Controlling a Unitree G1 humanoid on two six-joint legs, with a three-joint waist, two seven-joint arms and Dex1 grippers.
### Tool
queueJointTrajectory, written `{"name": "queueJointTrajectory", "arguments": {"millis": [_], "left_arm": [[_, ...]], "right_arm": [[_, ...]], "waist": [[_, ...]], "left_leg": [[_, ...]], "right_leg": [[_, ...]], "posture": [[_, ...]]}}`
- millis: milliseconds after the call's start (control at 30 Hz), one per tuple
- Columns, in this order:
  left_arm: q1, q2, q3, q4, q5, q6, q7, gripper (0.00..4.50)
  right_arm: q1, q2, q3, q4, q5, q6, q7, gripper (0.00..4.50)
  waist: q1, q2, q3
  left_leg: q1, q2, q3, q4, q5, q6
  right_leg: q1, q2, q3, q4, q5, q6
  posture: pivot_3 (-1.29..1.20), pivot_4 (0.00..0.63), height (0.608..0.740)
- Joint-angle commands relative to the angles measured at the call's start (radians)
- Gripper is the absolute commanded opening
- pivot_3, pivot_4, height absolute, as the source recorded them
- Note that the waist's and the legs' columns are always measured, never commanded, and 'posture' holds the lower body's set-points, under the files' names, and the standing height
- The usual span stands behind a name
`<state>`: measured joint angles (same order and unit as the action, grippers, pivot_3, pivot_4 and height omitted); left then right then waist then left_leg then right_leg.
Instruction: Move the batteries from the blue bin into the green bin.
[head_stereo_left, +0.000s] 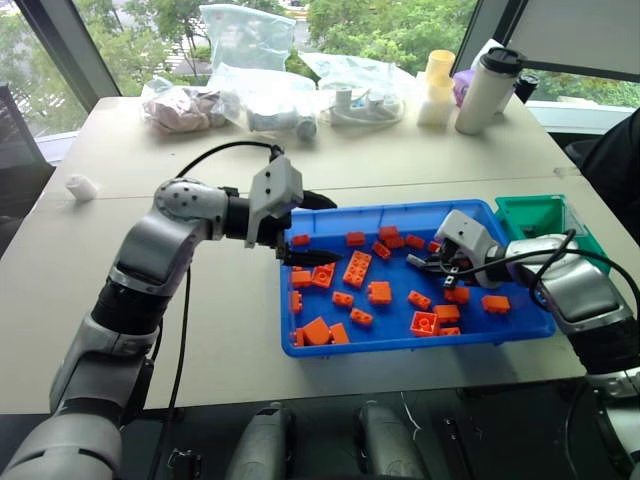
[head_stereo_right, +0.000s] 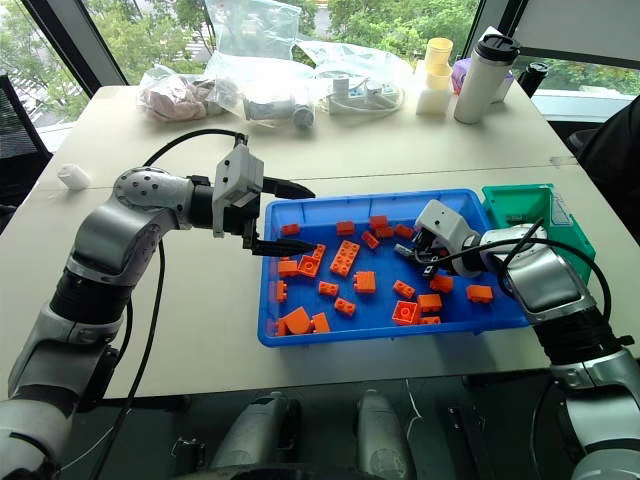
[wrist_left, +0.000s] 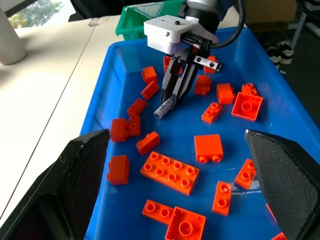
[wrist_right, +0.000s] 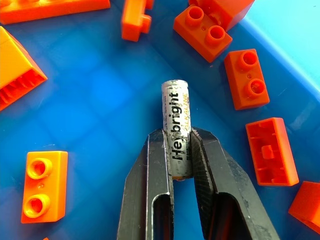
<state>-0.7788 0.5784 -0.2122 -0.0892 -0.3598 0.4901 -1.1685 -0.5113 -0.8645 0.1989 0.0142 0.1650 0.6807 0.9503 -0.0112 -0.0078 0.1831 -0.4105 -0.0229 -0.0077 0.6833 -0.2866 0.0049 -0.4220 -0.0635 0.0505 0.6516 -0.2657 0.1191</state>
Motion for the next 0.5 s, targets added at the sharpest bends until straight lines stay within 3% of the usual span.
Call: {"name": "queueJointTrajectory", "arguments": {"millis": [33,133,267,500], "left_arm": [[-0.011,0.001,0.02,-0.026,-0.008,-0.009,0.003,4.5],[-0.013,-0.001,0.025,-0.023,-0.014,-0.007,0.003,4.5],[-0.034,-0.036,0.062,-0.006,-0.049,0.012,0.036,4.5],[-0.074,-0.114,0.105,0.021,-0.118,0.056,0.081,4.5]], "right_arm": [[0.007,-0.025,-0.042,-0.061,-0.003,0.016,-0.004,0.03],[0.004,-0.042,-0.114,-0.112,0.038,0.048,-0.002,0.03],[-0.019,-0.047,-0.322,-0.153,0.133,0.133,-0.045,0.03],[0.018,-0.104,-0.604,-0.068,0.083,0.184,-0.266,0.03]], "waist": [[0.0,0.0,0.0],[0.0,0.0,0.0],[0.002,0.0,0.0],[0.007,0.0,0.0]], "left_leg": [[0.0,0.0,0.0,0.0,0.0,0.0],[0.0,0.0,0.0,0.0,0.0,0.0],[0.0,0.0,0.0,0.0,0.0,0.0],[0.0,0.0,0.0,0.0,0.0,0.0]], "right_leg": [[0.0,0.0,0.0,0.0,0.0,0.0],[0.0,0.0,0.0,0.0,0.0,0.0],[0.0,0.0,0.0,0.0,0.0,0.0],[0.0,-0.001,0.0,0.0,0.0,0.0]], "posture": [[0.0,0.15,0.74],[0.0,0.15,0.74],[0.0,0.15,0.74],[0.0,0.15,0.74]]}}
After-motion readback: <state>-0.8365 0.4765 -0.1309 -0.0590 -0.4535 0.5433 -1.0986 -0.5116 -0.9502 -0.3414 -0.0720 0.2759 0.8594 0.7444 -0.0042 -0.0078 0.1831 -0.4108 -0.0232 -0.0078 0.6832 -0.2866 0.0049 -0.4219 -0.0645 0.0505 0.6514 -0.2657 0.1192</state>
